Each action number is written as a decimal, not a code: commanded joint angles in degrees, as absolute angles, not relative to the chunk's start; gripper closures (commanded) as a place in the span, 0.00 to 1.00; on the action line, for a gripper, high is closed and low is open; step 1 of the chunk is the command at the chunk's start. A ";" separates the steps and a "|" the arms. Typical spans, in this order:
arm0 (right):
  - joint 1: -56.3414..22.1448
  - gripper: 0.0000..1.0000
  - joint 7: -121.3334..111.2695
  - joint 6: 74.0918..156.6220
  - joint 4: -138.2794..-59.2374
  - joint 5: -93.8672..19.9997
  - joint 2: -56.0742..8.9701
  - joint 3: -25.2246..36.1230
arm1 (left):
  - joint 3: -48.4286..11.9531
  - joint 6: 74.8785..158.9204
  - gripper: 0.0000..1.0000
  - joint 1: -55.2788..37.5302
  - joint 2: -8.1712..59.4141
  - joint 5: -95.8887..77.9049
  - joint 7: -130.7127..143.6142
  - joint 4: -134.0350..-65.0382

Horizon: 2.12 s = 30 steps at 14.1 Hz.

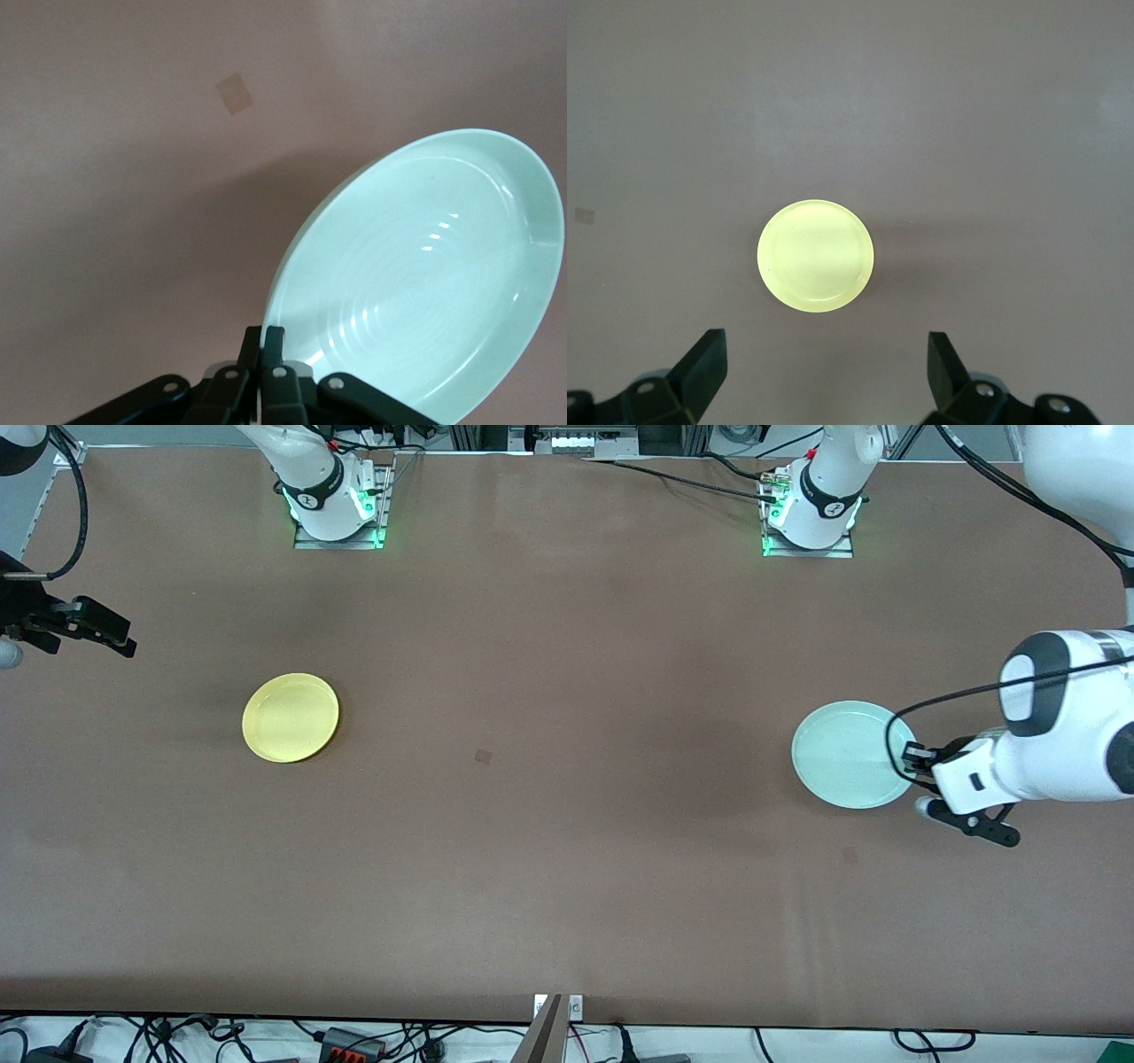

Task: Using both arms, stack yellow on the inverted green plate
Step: 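Rotate the green plate on edge with the left gripper to flip it, then lower the flipped green plate mid-table while the right gripper reaches yellow plate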

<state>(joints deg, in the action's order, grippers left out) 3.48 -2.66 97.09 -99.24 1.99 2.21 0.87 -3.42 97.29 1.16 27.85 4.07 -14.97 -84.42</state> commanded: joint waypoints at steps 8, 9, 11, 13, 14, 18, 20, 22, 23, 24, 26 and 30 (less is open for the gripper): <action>3.52 0.00 -2.37 95.89 -99.40 1.93 3.08 0.70 | -2.73 75.51 0.99 -28.27 29.88 31.60 25.11 -75.67; 3.52 0.00 -2.37 95.89 -99.32 1.93 3.08 0.70 | -2.72 75.32 0.99 -30.48 30.32 34.69 27.14 -75.76; 3.52 0.00 -2.37 95.89 -99.32 1.93 3.08 0.70 | -2.37 72.53 0.99 -34.35 32.68 37.51 32.67 -75.67; 3.69 0.00 -2.11 95.80 -99.32 1.93 2.99 1.05 | -2.37 70.59 0.99 -38.21 35.32 41.64 38.38 -75.67; 3.78 0.00 -2.11 95.80 -99.32 1.93 2.90 1.14 | -2.20 69.45 0.99 -39.28 36.46 42.36 40.93 -75.67; 3.96 0.00 -1.93 96.41 -99.32 1.58 2.72 1.23 | -2.37 69.17 0.99 -41.39 40.76 42.71 52.18 -75.15; 3.96 0.00 -1.85 96.42 -99.32 1.41 2.64 1.23 | -2.37 69.26 0.99 -42.27 43.32 42.71 58.15 -75.06; 4.22 0.00 -1.76 96.50 -99.32 1.32 2.37 1.40 | -2.46 69.52 0.99 -42.54 44.56 42.63 60.73 -74.97; 4.13 0.00 -1.76 96.68 -99.32 1.06 2.37 1.41 | -2.46 70.04 0.99 -42.54 45.08 42.63 60.99 -74.97; 4.13 0.00 -1.76 96.94 -99.23 0.97 2.37 1.41 | -2.46 70.40 0.99 -42.54 45.44 42.63 61.78 -75.06; 4.31 0.00 -1.58 96.94 -99.23 0.10 2.37 1.67 | -2.55 70.40 0.99 -42.54 45.88 42.54 63.80 -75.23; 4.75 0.00 -1.93 96.51 -99.23 -2.37 1.67 3.34 | -2.72 70.58 0.99 -43.32 47.46 42.54 66.69 -75.32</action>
<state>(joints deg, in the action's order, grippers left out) 4.16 -2.11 96.78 -99.25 -1.27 1.93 3.10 -3.08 71.19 -42.03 45.46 41.09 64.77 -77.29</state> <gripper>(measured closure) 0.000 0.974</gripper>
